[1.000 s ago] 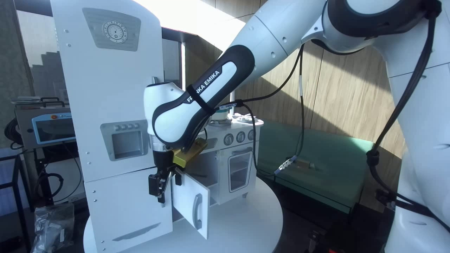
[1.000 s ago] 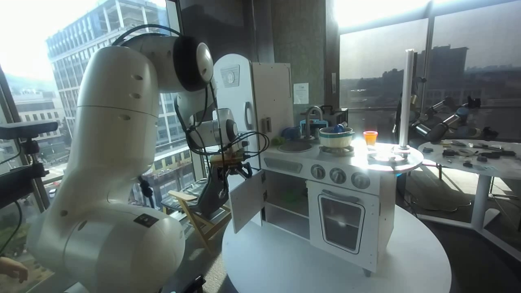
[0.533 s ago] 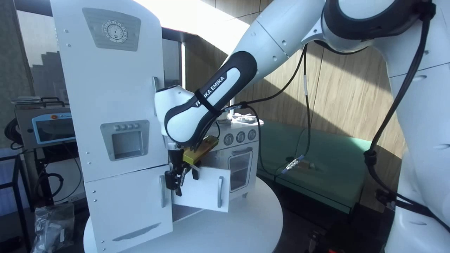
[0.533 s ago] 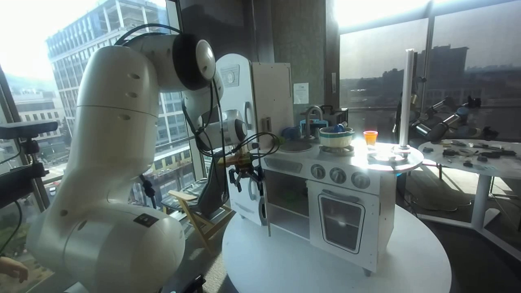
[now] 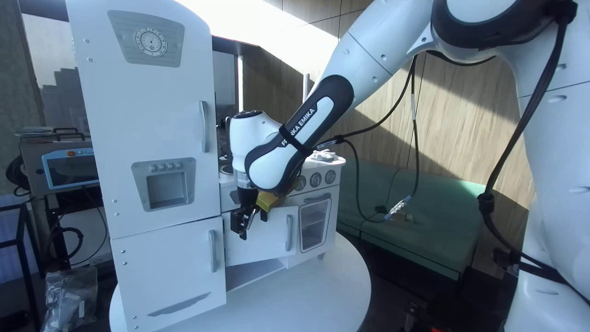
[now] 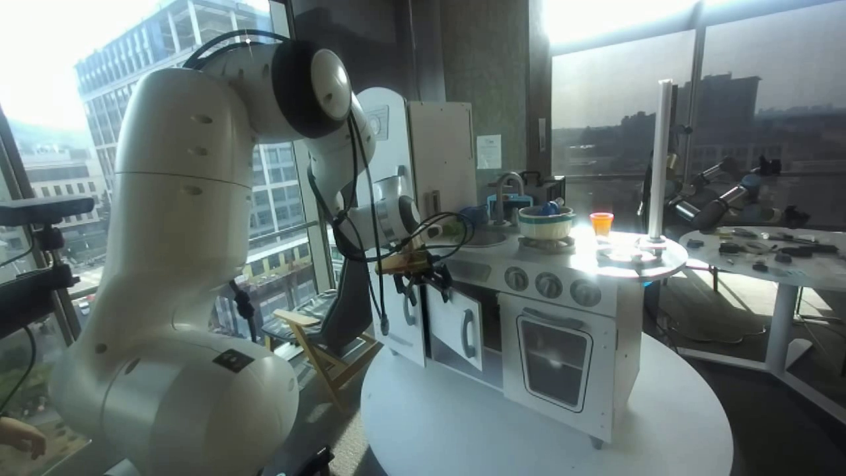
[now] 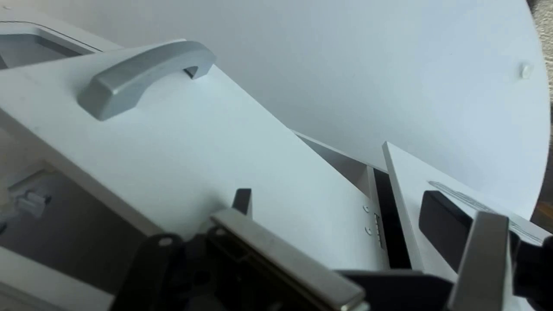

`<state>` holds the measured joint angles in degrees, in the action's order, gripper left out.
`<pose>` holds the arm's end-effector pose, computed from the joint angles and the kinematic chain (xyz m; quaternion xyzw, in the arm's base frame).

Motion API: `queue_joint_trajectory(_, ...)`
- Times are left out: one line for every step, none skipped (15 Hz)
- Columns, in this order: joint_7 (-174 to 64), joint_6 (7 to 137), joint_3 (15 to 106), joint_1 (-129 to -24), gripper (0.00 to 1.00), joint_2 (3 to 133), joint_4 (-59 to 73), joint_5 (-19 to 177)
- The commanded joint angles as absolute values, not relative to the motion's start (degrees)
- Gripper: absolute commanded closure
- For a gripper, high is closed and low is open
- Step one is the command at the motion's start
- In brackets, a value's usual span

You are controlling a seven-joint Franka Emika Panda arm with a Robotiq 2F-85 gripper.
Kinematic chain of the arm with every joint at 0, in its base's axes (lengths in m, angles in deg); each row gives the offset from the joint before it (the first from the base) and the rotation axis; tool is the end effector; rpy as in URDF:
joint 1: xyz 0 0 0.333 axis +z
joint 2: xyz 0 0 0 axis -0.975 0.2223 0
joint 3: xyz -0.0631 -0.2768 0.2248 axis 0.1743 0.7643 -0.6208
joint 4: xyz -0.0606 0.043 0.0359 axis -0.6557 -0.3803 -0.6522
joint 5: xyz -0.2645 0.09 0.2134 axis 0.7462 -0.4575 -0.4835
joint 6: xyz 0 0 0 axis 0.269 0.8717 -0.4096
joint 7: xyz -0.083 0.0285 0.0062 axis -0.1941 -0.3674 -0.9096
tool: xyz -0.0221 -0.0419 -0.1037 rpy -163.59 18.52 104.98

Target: Close the middle cabinet door at the bottom and then open the bottom left and top left cabinet doors

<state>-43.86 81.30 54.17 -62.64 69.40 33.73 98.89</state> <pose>0.5591 0.1672 0.3568 0.9781 0.1587 0.0906 0.0996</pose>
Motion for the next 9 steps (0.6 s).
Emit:
queue_joint_trajectory(-47.87, 89.69, 55.52, -64.45, 0.00, 64.43, 40.58, 103.72)
queue_joint_trajectory(-49.44, 91.84, 55.72, -64.96, 0.00, 63.73, 41.84, 104.97)
queue_joint_trajectory(-52.24, 93.90, 55.57, -65.59, 0.00, 63.05, 43.23, 106.01)
queue_joint_trajectory(-53.92, 95.40, 55.53, -66.08, 0.00, 62.68, 44.10, 106.57)
queue_joint_trajectory(-56.72, 96.87, 54.86, -66.83, 0.00, 62.35, 45.20, 105.82)
queue_joint_trajectory(-61.39, 97.44, 53.32, -67.91, 0.00, 62.02, 46.34, 102.69)
queue_joint_trajectory(-65.64, 96.97, 52.08, -68.55, 0.00, 61.21, 47.58, 100.60)
queue_joint_trajectory(-59.36, 95.22, 54.26, -66.85, 0.00, 64.15, 44.11, 103.18)
queue_joint_trajectory(-61.94, 95.38, 53.51, -67.31, 0.00, 63.76, 45.03, 102.03)
